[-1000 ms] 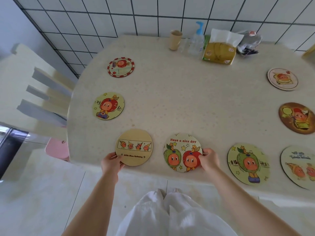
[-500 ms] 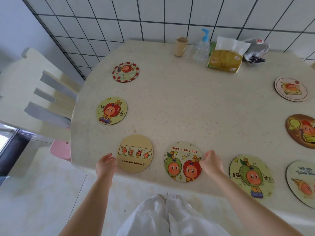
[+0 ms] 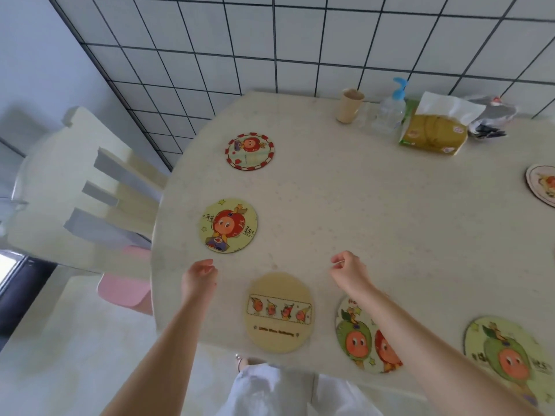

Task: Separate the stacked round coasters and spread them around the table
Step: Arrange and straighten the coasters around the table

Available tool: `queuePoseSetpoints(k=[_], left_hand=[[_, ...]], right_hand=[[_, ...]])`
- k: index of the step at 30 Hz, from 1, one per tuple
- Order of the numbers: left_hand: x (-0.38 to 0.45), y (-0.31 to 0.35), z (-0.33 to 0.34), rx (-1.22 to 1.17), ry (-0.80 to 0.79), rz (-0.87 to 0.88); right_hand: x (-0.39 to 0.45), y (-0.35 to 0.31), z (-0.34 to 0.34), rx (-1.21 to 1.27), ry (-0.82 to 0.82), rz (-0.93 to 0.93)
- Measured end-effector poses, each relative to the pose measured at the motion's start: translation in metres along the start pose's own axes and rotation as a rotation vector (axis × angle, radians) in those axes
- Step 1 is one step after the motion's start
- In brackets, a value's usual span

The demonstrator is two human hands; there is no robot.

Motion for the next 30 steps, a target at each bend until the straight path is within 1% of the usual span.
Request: queuePoseSetpoints(k=[6, 9, 12, 18, 23, 30], left_hand=[[0.077, 0.038, -0.033, 0.112, -0.096, 0.093], [0.106, 0.056, -0.04, 0.166, -0.153, 0.147], [0.123, 0.072, -0.038, 0.202, -0.187, 0.167], [0.134, 0.084, -0.013, 0.217, -0.288, 0.195], [0.135, 0.085, -0.005, 0.212, -0.283, 0.173], [0.146, 0.085, -0.005, 0.101, -0.287, 0.06]], right_hand=[[0.006, -0.07, 0.076, 0.148, -0.047, 0.089], [0.008, -0.095, 0.106, 0.27, -0.052, 0.152], [0.01, -0.11, 0.127, 0.396, -0.07, 0.211], [0.023, -0.125, 0.141, 0.49, -0.009, 0.286], [0.033, -0.136, 0.144, 0.466, 0.005, 0.294], [0.044, -0.151, 0.142, 0.47, -0.076, 0.258]])
Point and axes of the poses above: each hand's wrist, its own x-axis towards the middle knuckle, its own z-axis out of the palm, y = z × x, the point moved 4 cm from there along x, towards the middle knuckle, and after that the axes turned 1 degree about z, right-handed, at the moved point
